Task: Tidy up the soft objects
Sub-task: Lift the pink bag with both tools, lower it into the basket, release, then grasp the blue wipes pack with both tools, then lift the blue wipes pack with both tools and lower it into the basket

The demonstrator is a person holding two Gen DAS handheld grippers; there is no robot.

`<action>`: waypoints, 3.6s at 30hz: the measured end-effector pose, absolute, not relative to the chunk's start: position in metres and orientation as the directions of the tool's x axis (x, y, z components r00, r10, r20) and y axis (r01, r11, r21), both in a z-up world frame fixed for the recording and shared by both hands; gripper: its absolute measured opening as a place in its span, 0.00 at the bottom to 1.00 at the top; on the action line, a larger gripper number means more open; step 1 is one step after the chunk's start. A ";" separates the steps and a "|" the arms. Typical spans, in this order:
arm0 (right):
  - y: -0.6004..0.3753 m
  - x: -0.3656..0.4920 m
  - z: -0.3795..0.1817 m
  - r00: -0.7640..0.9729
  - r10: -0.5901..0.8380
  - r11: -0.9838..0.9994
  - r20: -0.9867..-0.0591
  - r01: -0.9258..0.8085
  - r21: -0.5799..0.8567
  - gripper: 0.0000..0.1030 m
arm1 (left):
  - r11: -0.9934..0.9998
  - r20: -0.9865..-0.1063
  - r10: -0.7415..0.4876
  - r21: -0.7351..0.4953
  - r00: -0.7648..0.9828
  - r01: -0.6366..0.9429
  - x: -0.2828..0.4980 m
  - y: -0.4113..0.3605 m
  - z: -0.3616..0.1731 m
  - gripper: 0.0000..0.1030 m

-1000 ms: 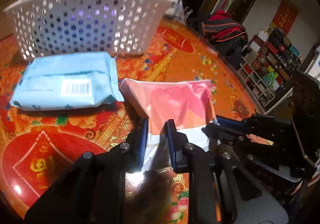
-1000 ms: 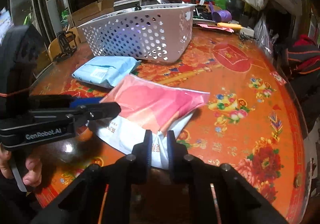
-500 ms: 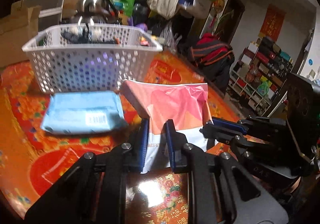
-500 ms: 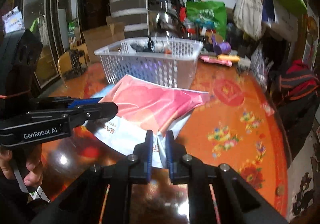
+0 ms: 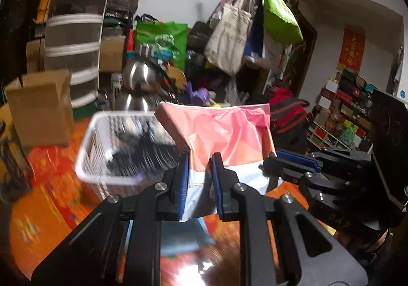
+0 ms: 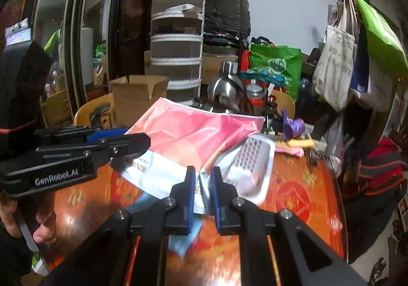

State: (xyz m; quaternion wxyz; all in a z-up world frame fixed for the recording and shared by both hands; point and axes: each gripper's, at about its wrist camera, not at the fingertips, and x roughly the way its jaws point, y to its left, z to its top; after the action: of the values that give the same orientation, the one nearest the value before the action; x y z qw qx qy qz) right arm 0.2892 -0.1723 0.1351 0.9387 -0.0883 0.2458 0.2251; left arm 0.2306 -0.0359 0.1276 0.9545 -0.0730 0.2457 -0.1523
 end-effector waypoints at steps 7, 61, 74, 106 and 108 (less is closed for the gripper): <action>-0.148 0.362 0.134 0.769 0.372 0.887 -0.520 -0.460 -0.046 0.10 | 0.958 -0.470 -0.276 -0.205 0.839 0.201 0.314 -0.008 0.143 0.15; -0.156 0.310 -0.045 0.548 0.398 0.904 -0.736 -0.368 0.215 0.77 | 0.975 -0.750 -0.207 -0.212 0.629 0.068 0.277 0.027 -0.059 0.76; -0.143 0.313 -0.055 0.526 0.393 0.896 -0.754 -0.404 0.185 0.52 | 0.961 -0.768 -0.270 -0.256 0.581 0.109 0.289 0.010 -0.077 0.60; -0.132 0.262 -0.008 0.706 0.358 0.901 -0.611 -0.434 0.026 0.17 | 0.976 -0.634 -0.216 -0.137 0.743 0.166 0.233 -0.007 -0.028 0.32; -0.134 0.254 0.008 0.724 0.361 0.900 -0.587 -0.436 0.016 0.17 | 0.976 -0.606 -0.216 -0.133 0.766 0.171 0.224 -0.008 -0.016 0.32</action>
State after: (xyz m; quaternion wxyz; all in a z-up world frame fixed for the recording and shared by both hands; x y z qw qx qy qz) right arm 0.2540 -0.1344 0.0075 0.9264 -0.0618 0.3026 0.2152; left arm 0.2240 -0.0080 -0.0162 0.9389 -0.0348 0.3264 -0.1032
